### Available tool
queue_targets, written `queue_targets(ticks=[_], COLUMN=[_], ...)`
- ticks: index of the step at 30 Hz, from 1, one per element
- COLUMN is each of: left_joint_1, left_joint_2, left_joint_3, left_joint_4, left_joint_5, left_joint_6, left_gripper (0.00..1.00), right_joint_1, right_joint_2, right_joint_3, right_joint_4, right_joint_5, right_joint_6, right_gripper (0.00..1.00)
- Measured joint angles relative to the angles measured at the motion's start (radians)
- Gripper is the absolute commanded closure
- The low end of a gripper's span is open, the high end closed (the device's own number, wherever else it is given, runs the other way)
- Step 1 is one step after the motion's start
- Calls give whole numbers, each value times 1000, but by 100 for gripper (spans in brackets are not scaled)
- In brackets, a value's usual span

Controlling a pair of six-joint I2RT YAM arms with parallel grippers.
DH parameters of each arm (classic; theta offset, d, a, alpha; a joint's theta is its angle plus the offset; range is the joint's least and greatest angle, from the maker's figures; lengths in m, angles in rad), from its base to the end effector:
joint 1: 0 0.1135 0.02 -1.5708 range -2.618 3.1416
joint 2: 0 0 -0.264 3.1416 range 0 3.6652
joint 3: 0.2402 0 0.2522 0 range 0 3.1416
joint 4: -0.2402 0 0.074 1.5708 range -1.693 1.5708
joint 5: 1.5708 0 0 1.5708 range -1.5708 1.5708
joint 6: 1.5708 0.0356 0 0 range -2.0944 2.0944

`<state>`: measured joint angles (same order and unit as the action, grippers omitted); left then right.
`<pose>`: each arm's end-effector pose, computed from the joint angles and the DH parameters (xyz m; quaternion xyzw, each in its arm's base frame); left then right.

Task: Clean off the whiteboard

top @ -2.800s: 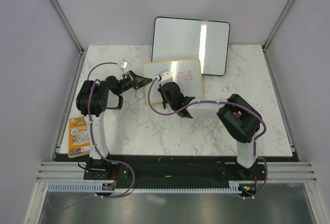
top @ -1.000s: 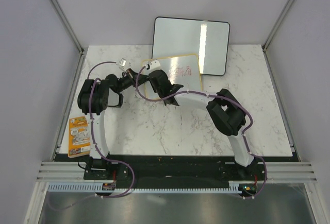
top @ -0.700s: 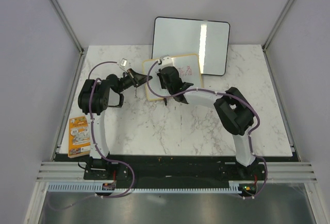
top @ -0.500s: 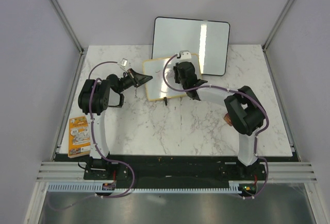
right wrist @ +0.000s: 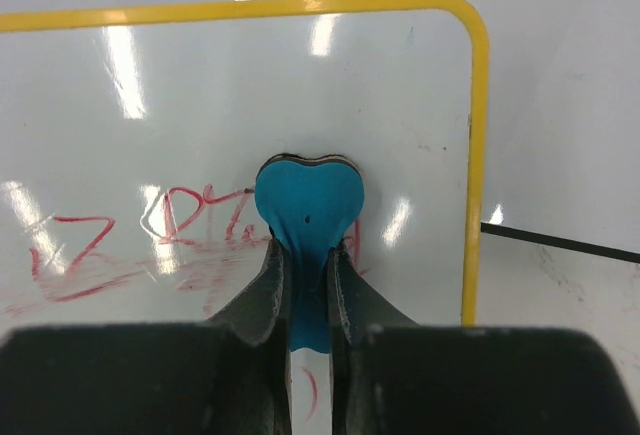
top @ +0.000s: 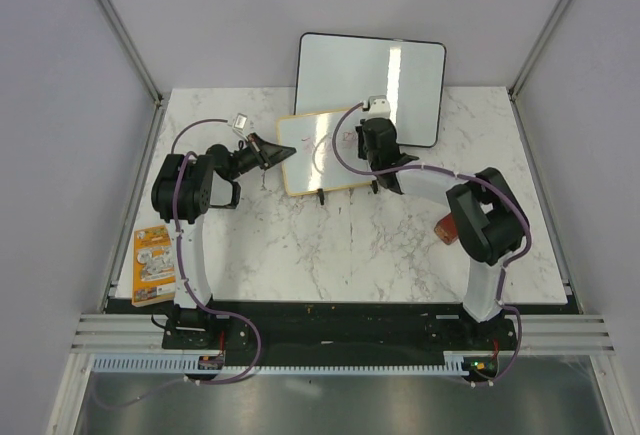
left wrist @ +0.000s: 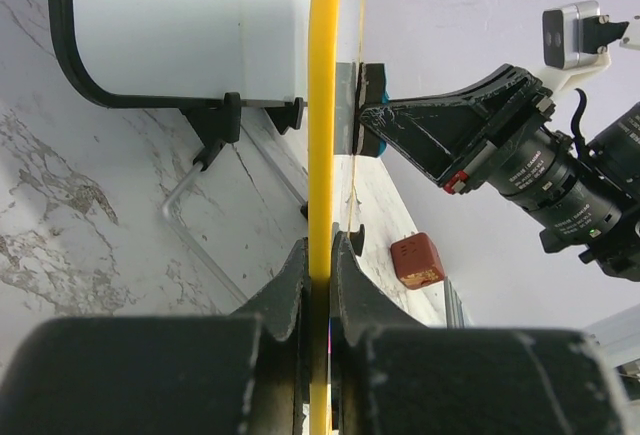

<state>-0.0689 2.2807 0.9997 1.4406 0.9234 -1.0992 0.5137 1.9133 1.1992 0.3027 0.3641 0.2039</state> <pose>0.4109 -0.0568 0.1113 0.0091 0.6723 -0.6168 0.4093 0.3819 0.2009 0.2042 -0.0290 0.8283 0.0473 0.5576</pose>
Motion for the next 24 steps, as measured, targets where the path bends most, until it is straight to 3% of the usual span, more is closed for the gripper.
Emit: queue_targets(ticks=[5,14,24], left_joint_1=[4,12,12], left_joint_2=[0,0,1], left_joint_3=[0,0,0], left_joint_4=[-1,-24,-29], left_joint_5=[3,3,3], left_joint_6=[0,0,0], left_gripper=[98,98,98], right_joint_1=[71,254,291], right_joint_2=[31,209,257], right_joint_3=[60,346,422], right_joint_4=[-65,-178,-187], right_joint_5=[69,131,51], right_joint_6=[-64,-120,-127], right_gripper=[100,100,100])
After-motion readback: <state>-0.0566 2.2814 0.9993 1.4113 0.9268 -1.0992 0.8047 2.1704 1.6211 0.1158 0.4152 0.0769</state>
